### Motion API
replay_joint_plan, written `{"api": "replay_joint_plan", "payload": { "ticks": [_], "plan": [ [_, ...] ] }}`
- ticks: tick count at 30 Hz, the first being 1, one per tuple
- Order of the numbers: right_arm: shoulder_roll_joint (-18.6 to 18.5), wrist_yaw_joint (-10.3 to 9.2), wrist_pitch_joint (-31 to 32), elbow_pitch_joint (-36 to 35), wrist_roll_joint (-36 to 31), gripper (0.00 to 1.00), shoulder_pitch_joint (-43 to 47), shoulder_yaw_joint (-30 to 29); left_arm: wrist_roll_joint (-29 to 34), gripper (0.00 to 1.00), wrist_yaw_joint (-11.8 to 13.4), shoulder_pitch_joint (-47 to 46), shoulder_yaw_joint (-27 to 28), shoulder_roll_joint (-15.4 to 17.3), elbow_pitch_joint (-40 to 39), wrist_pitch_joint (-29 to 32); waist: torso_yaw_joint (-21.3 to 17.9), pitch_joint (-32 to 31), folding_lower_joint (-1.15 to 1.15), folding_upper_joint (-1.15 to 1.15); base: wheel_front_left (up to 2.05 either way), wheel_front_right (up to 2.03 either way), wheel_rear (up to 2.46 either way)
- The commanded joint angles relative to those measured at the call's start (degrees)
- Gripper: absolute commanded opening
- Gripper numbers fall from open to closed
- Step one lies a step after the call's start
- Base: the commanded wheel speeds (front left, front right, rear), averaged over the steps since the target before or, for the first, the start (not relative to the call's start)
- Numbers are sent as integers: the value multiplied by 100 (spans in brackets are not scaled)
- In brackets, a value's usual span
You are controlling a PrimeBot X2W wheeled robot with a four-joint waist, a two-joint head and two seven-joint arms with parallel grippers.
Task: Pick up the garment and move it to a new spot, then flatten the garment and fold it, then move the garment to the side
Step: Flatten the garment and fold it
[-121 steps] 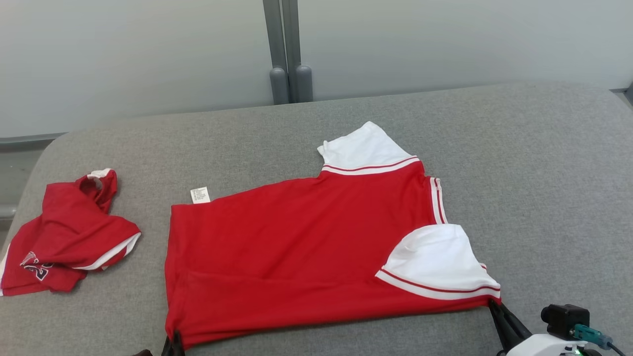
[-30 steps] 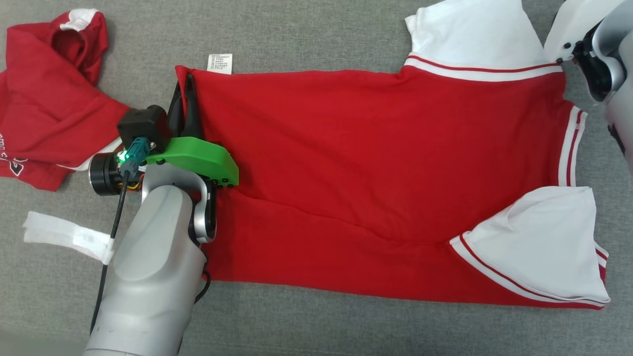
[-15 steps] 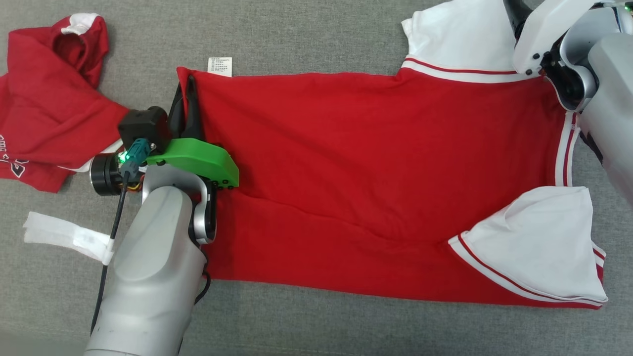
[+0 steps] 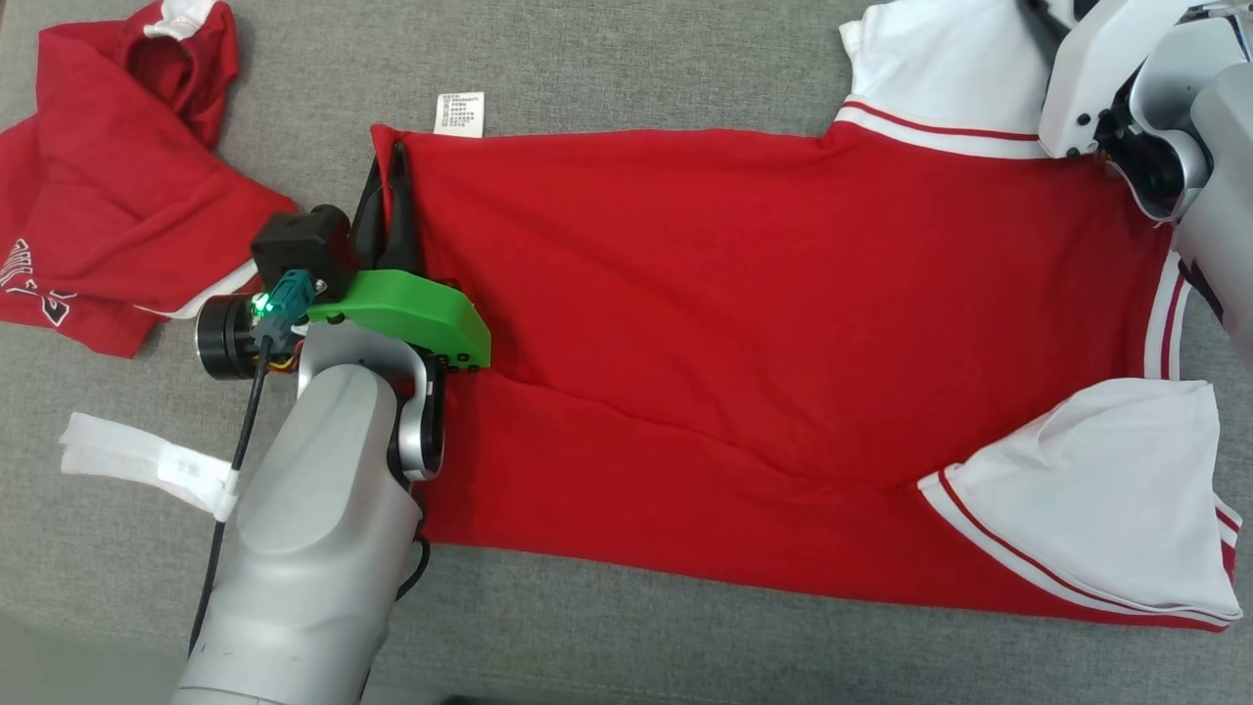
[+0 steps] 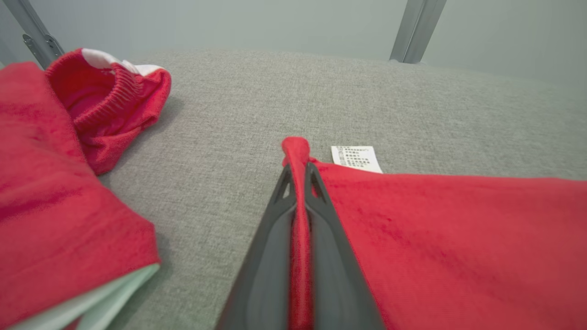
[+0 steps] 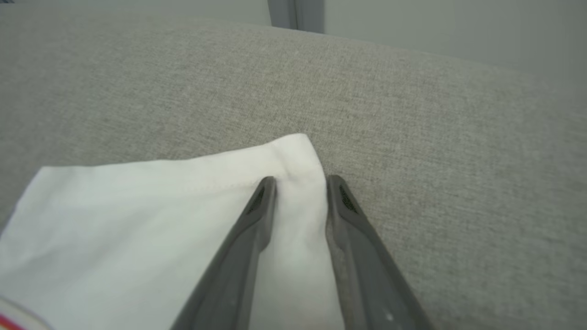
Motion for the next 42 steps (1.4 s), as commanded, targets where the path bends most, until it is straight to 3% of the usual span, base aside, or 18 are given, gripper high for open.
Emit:
{"api": "replay_joint_plan", "payload": {
  "ticks": [1,4,11,16,26,35,42],
  "plan": [
    [-47,-11,3,145,4,0,160,104,-9,0,55,-89,-3,34,-7,0,8,-9,0,0,0,0,0],
    [-147,-17,-503,411,-139,0,-127,47,30,0,59,-82,32,34,-8,0,-14,-30,0,0,0,0,0],
    [63,-15,-1697,905,-346,0,-379,-67,215,0,-65,-84,166,36,-45,-1,-288,-287,0,0,0,0,0],
    [223,-12,-1995,836,-354,0,-352,-207,480,0,-190,-184,306,36,19,0,-608,-565,0,0,0,0,0],
    [234,-11,-2015,-493,-282,0,658,-599,876,0,-412,202,844,58,128,0,-1049,-1097,0,0,0,0,0],
    [252,-10,-2013,-1744,-386,0,2420,-1305,1170,0,-608,1082,1448,110,-12,0,-1384,-1711,0,0,0,0,0],
    [423,-10,-2015,-2303,-410,0,3576,-1825,1326,0,-746,1655,1718,88,-81,0,-1551,-1989,0,0,0,0,0]
  ]
}}
